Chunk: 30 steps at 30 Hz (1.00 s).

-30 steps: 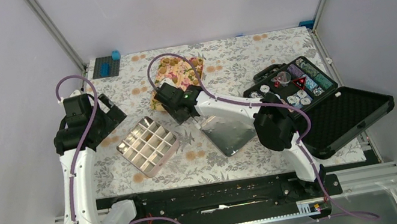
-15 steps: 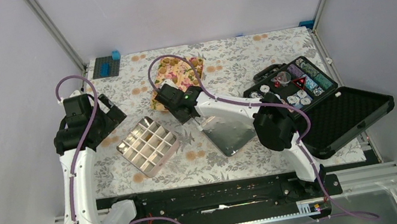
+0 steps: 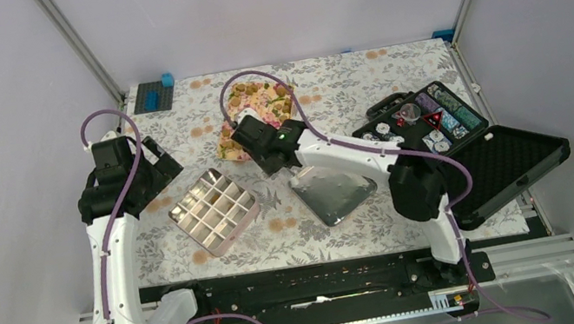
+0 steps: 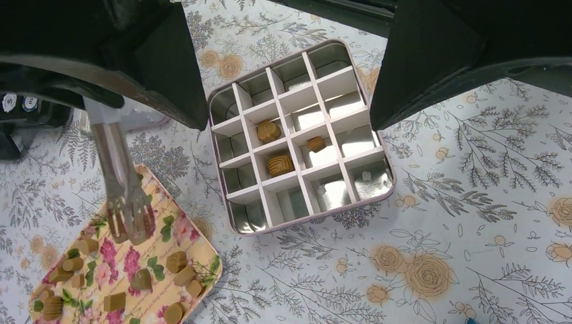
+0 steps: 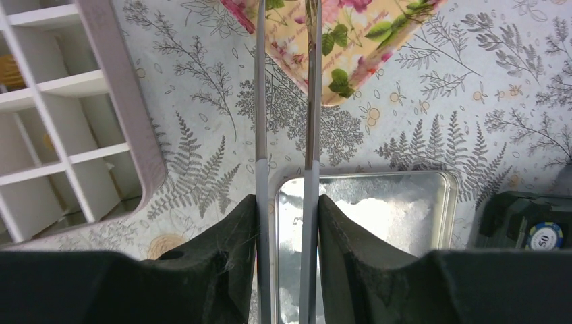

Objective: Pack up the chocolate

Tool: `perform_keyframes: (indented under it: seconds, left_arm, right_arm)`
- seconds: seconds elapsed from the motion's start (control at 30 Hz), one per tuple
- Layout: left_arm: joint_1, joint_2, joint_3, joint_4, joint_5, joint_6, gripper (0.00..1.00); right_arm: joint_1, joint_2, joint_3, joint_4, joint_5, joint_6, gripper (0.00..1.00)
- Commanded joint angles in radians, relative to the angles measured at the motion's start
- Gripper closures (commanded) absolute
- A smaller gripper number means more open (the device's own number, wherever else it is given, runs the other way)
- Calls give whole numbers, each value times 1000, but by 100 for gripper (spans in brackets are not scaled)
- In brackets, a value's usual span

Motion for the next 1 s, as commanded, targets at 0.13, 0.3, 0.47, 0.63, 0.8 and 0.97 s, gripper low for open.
perform_keyframes:
  seconds: [0.13,0.3,0.47,0.63,0.8,0.97]
  left_arm:
    - [6,-16,16,30,-9,10,1]
    - [7,7,70,13,-7,3,1]
    - [10,27,97,13,11,-23,1]
    - [11,31,112,12,11,-24,1]
    - [11,24,115,6,18,-26,1]
    - [11,10,107,2,13,-21,1]
  right_arm:
    - [21,-218,-50,6,-69,29,64]
    - [115,-273,-78,-17,-57,27,64]
    - [199,-307,-116,-18,-110,45,64]
    - [277,-286,-118,-16,-151,48,64]
    - [325,-247,-101,0,-156,42,64]
    - [329,-198,-69,13,-159,36,64]
